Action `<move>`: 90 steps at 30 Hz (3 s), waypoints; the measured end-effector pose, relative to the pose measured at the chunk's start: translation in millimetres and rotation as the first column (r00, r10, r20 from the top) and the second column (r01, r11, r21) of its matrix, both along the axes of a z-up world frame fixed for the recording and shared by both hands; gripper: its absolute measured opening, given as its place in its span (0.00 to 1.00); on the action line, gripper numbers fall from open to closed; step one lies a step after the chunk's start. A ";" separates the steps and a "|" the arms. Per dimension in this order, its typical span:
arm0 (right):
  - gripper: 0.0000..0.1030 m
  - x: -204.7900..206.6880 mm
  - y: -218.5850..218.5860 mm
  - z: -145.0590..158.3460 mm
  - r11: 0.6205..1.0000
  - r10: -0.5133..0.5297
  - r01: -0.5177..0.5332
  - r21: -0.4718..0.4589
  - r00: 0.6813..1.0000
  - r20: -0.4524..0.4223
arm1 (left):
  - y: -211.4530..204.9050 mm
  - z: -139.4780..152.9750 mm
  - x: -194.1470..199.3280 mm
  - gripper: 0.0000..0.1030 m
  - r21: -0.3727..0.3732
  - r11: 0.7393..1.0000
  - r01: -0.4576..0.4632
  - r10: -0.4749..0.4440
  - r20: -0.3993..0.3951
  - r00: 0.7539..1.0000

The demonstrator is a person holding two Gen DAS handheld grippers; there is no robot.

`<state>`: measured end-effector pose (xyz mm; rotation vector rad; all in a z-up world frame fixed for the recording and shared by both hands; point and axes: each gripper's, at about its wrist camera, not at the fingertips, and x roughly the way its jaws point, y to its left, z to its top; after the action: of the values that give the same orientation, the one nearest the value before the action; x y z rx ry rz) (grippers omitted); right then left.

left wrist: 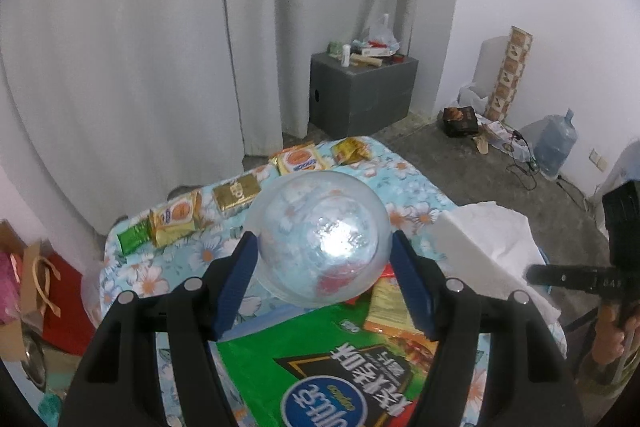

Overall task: Collect trash
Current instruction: 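Grasp the clear plastic cup with the left tool while the right tool grasps a tissue, then carry cup and tissue over the blue wastebasket and open both tools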

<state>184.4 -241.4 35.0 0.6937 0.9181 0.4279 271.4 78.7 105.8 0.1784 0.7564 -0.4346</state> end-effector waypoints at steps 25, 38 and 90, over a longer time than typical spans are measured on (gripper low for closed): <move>0.01 -39.8 -21.4 20.7 0.999 -0.046 0.047 -0.016 0.997 0.057 | -73.2 -5.7 -103.3 0.64 0.008 0.995 0.097 -0.098 0.092 0.991; 0.01 -73.6 -68.3 10.6 0.990 -0.140 0.140 -0.005 0.989 0.042 | -137.5 -19.5 -129.3 0.64 0.060 0.987 0.148 -0.155 0.126 0.980; 0.01 -201.9 -344.8 -149.7 0.645 -0.738 0.763 -0.038 0.610 -0.289 | -526.0 -200.1 -103.9 0.65 -0.028 0.798 0.602 -0.555 -0.425 0.716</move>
<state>-17.5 -586.2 -114.7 1.1768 0.7798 -0.4140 167.5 -447.3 -94.3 0.4490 1.1491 -1.0618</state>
